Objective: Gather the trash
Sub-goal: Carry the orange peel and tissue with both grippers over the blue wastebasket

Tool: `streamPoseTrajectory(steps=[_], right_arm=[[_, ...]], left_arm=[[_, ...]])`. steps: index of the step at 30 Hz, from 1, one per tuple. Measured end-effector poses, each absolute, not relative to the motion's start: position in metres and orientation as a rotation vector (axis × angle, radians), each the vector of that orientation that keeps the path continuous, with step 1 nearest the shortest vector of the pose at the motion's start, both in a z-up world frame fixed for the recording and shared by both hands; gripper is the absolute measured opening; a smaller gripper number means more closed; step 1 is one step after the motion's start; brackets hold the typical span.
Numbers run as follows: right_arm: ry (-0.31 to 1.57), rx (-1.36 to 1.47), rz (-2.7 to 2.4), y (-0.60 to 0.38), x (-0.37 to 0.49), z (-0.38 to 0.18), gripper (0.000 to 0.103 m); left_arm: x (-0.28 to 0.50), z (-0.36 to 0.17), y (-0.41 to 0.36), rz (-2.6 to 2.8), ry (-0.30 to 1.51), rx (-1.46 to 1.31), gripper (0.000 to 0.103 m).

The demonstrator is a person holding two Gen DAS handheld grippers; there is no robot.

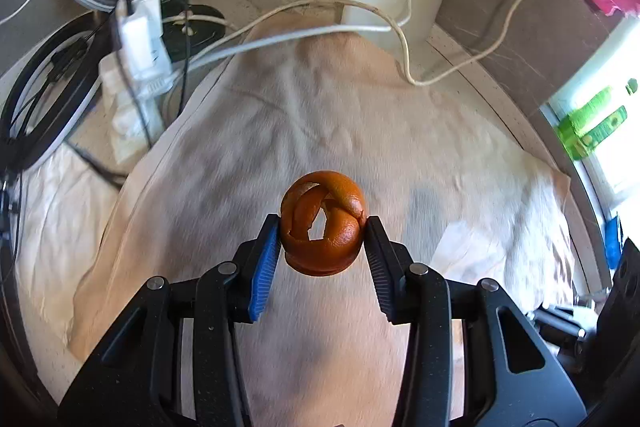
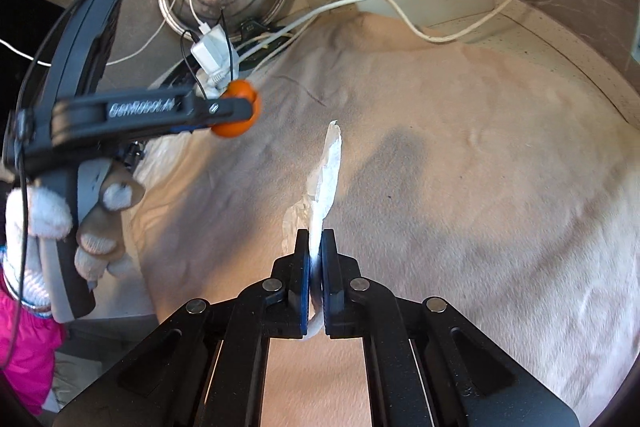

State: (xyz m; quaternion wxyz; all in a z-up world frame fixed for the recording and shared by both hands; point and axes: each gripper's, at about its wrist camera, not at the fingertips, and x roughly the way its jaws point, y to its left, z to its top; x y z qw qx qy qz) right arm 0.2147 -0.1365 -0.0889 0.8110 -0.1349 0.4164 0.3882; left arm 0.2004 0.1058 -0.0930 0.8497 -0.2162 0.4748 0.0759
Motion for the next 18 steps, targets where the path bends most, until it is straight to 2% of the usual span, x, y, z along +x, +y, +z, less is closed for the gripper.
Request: streamPoseTrajectory(steps=[18], right_arm=[[0.858, -0.205, 0.746, -0.174, 0.144, -0.096, 0.003]], left_arm=[[0.092, -0.105, 0.083, 0.075, 1.035, -0.386, 0.043]])
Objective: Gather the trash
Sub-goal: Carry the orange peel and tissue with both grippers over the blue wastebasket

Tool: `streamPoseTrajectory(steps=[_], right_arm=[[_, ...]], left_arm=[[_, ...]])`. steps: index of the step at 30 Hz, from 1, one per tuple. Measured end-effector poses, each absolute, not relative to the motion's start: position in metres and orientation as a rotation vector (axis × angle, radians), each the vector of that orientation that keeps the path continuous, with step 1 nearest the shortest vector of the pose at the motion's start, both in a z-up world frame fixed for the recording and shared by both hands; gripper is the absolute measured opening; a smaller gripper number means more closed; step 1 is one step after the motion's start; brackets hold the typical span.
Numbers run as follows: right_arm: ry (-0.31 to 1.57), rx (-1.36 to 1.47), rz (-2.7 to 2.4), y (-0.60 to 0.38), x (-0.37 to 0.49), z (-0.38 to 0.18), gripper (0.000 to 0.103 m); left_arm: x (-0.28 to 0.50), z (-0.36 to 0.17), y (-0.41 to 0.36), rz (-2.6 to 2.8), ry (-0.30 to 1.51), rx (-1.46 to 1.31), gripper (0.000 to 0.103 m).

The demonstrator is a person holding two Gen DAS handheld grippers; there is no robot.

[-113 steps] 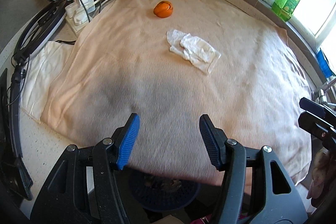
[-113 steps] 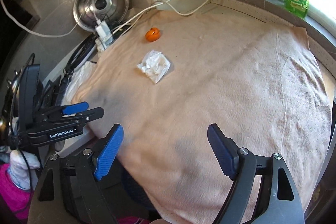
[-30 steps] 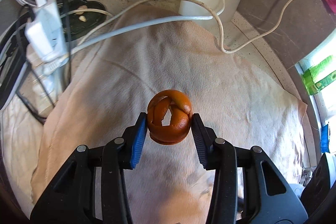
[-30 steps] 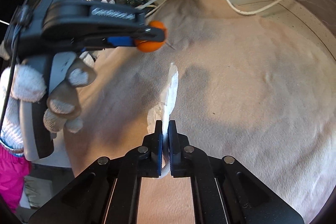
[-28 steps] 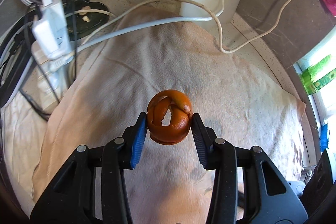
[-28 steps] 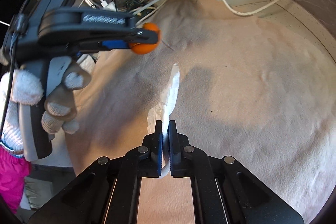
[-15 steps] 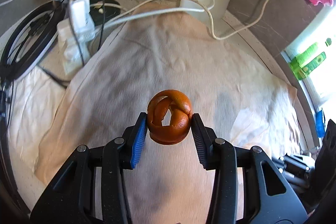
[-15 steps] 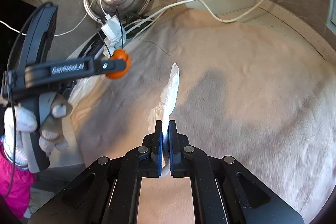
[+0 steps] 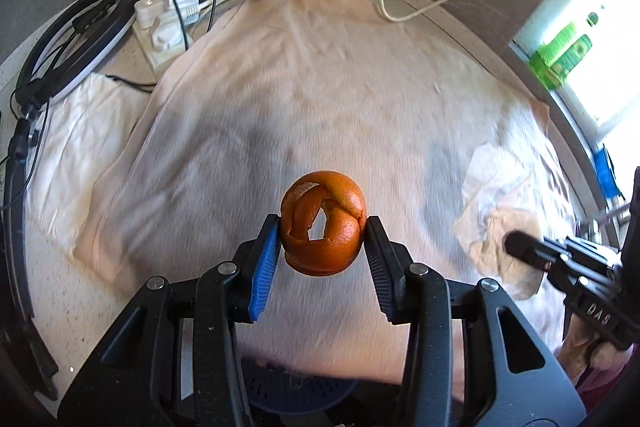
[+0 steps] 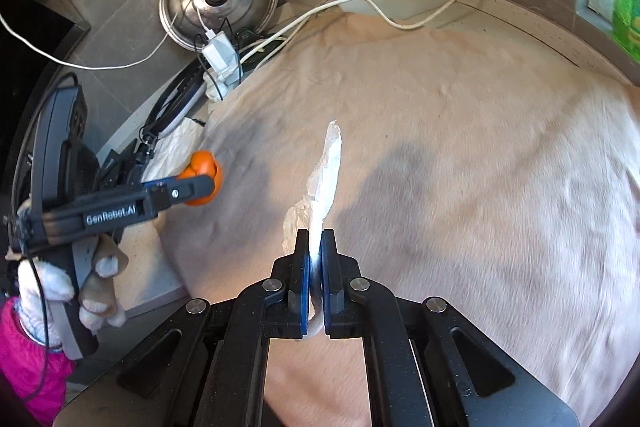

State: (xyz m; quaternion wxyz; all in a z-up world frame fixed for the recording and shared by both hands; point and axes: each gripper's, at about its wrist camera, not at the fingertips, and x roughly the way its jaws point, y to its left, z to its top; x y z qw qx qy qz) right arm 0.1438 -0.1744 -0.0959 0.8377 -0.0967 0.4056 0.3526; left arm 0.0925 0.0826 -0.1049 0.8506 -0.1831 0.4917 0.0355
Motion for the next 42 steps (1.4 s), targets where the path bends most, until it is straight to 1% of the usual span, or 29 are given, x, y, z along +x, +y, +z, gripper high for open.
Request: streamPoseTrajectory(steps=[13, 22, 33, 42], right_arm=[[0.856, -0.18, 0.719, -0.178, 0.079, -0.109, 0.003], [0.857, -0.169, 0.712, -0.178, 0.042, -0.12, 0.003], [0.883, -0.152, 0.699, -0.181, 0.008, -0.145, 0.003], [0.916, -0.164, 0.69, -0.177, -0.012, -0.174, 0.003]], left_arm=[[0.026, -0.105, 0.083, 0.04, 1.041, -0.355, 0.043], [-0.009, -0.115, 0.081, 0.005, 1.064, -0.35, 0.043], [-0.045, -0.143, 0.077, -0.03, 1.126, -0.345, 0.043], [-0.067, -0.18, 0.069, -0.056, 1.203, -0.346, 0.043]])
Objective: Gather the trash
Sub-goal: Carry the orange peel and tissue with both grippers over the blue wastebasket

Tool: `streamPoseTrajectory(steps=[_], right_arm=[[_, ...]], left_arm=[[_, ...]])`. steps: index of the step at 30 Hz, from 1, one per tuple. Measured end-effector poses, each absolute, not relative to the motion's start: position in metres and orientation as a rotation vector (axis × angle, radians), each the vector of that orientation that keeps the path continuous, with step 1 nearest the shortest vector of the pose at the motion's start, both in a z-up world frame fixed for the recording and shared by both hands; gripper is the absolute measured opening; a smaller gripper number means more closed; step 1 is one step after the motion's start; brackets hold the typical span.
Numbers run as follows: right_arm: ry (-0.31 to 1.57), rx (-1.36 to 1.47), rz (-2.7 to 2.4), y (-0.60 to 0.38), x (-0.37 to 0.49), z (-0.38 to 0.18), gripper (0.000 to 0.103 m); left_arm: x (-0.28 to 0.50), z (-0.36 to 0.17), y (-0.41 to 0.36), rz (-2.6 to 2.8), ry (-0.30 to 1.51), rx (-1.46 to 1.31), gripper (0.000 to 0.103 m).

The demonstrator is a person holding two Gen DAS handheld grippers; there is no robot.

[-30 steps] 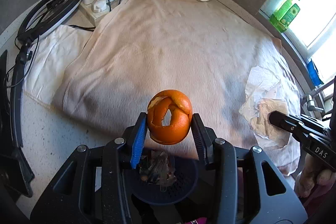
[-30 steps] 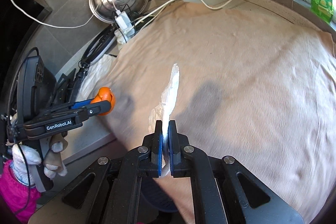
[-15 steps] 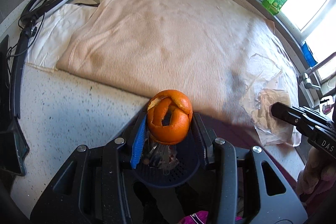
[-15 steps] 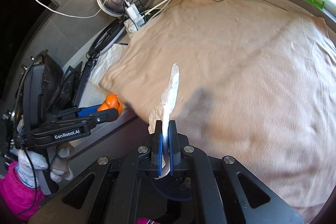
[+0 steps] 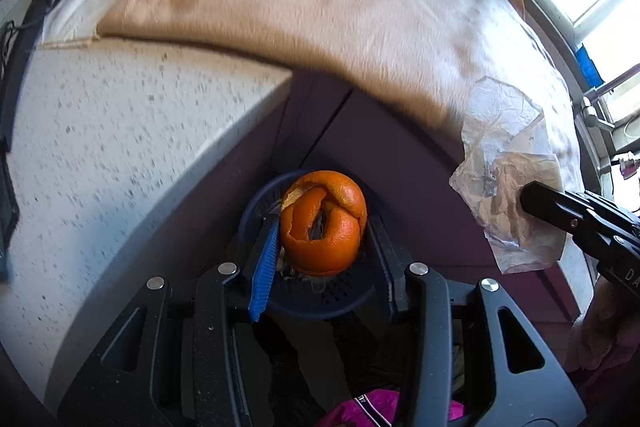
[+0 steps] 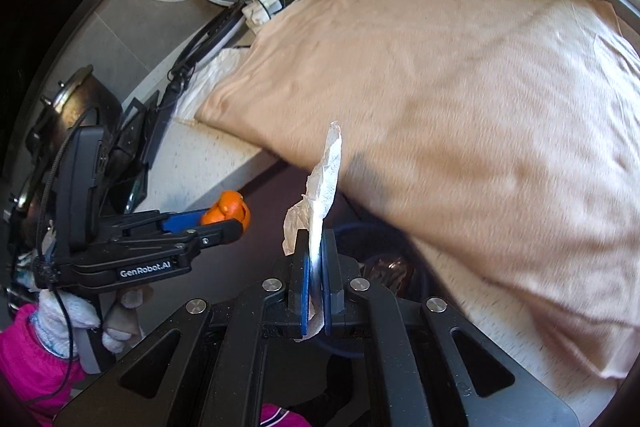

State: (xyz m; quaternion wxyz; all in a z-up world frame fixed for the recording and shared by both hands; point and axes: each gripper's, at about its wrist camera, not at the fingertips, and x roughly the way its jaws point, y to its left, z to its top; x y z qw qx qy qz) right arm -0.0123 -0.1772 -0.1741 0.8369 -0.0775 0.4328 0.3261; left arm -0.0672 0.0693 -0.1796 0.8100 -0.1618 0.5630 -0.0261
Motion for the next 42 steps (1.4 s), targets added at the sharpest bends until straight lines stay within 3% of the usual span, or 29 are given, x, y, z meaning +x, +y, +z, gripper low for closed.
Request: streamPoseTrajectory(steps=[25, 42], right_arm=[[1.071, -0.213, 0.607, -0.179, -0.014, -0.27, 0.003], [1.124, -0.255, 0.561, -0.17, 0.013, -0.317, 0.003]], left_arm=[[-0.079, -0.286, 0.046, -0.034, 1.417, -0.331, 0.043], [-0.072, -0.325, 0.047, 0.01, 1.468, -0.307, 0.043]])
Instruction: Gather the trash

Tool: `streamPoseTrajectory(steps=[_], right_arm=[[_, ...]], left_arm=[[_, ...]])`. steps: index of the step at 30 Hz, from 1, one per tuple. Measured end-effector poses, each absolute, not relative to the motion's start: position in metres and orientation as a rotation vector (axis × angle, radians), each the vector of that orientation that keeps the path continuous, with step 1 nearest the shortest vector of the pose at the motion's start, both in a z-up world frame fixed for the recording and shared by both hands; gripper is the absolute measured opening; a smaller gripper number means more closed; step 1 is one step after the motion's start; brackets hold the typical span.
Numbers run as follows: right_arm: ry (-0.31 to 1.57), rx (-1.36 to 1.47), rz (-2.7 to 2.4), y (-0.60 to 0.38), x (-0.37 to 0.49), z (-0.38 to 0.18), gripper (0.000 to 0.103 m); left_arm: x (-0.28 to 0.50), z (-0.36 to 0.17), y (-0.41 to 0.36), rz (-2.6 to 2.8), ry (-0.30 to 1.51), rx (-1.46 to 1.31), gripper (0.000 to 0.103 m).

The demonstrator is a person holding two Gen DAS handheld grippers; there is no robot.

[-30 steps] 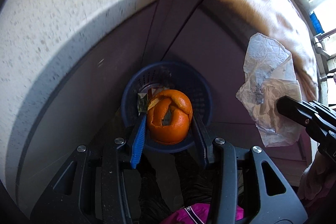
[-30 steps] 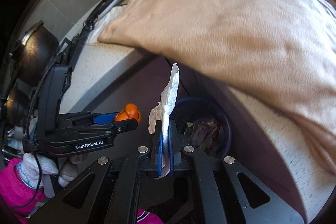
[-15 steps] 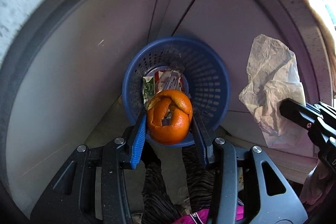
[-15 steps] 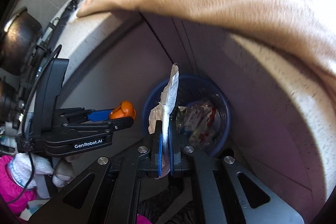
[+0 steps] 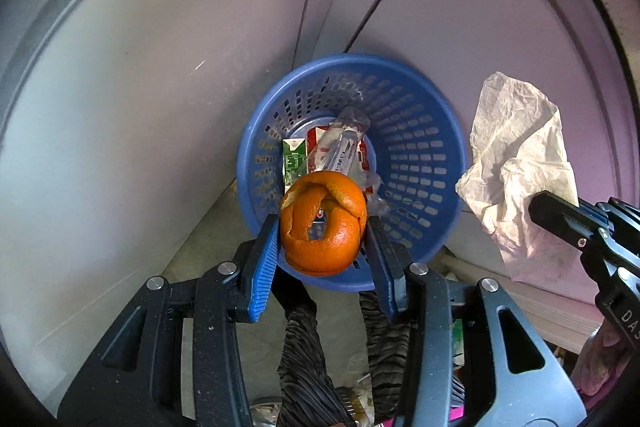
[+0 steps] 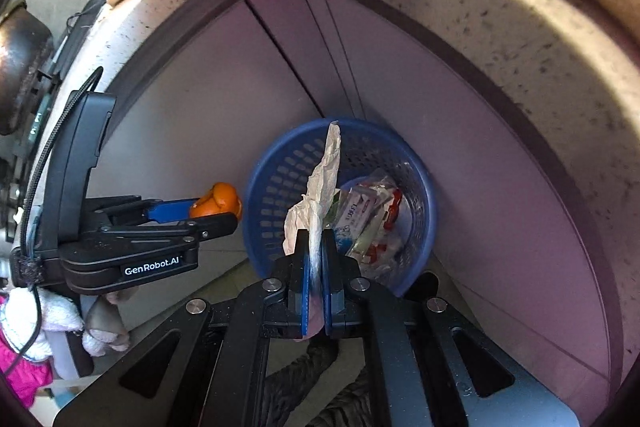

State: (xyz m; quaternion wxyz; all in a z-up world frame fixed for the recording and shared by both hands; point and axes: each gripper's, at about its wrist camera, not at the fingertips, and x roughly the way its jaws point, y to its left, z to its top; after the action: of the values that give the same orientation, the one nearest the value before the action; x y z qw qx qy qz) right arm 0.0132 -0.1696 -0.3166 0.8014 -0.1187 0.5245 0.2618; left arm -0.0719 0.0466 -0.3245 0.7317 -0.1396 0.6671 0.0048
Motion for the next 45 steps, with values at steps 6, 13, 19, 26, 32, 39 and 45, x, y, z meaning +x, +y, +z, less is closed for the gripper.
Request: streamPoseTrajectory(steps=[6, 13, 19, 26, 32, 39, 45], right_arm=[[1.129, -0.264, 0.554, -0.167, 0.015, -0.325, 0.003], [1.12, -0.272, 0.547, -0.167, 0.01, -0.323, 0.003], [1.121, -0.275, 0.546, -0.167, 0.01, -0.322, 0.005], [1.117, -0.271, 0.541, -0.169, 0.01, -0.315, 0.024], [1.11, -0.274, 0.535, -0.17, 0.009, -0.309, 0.032], [1.109, -0.272, 0.536, -0.172, 0.009, -0.303, 0.041], [1.104, -0.261, 0.537, -0.172, 0.007, -0.293, 0.047]], left_arm=[[-0.069, -0.327, 0.045, 0.023, 1.474, -0.287, 0.043], [-0.066, -0.324, 0.045, 0.035, 1.466, -0.259, 0.043], [-0.065, -0.323, 0.046, 0.04, 1.468, -0.247, 0.045], [-0.064, -0.32, 0.046, 0.046, 1.449, -0.241, 0.061], [-0.064, -0.319, 0.047, 0.052, 1.443, -0.229, 0.066], [-0.066, -0.316, 0.048, 0.059, 1.443, -0.229, 0.066], [-0.067, -0.307, 0.048, 0.063, 1.424, -0.205, 0.066]])
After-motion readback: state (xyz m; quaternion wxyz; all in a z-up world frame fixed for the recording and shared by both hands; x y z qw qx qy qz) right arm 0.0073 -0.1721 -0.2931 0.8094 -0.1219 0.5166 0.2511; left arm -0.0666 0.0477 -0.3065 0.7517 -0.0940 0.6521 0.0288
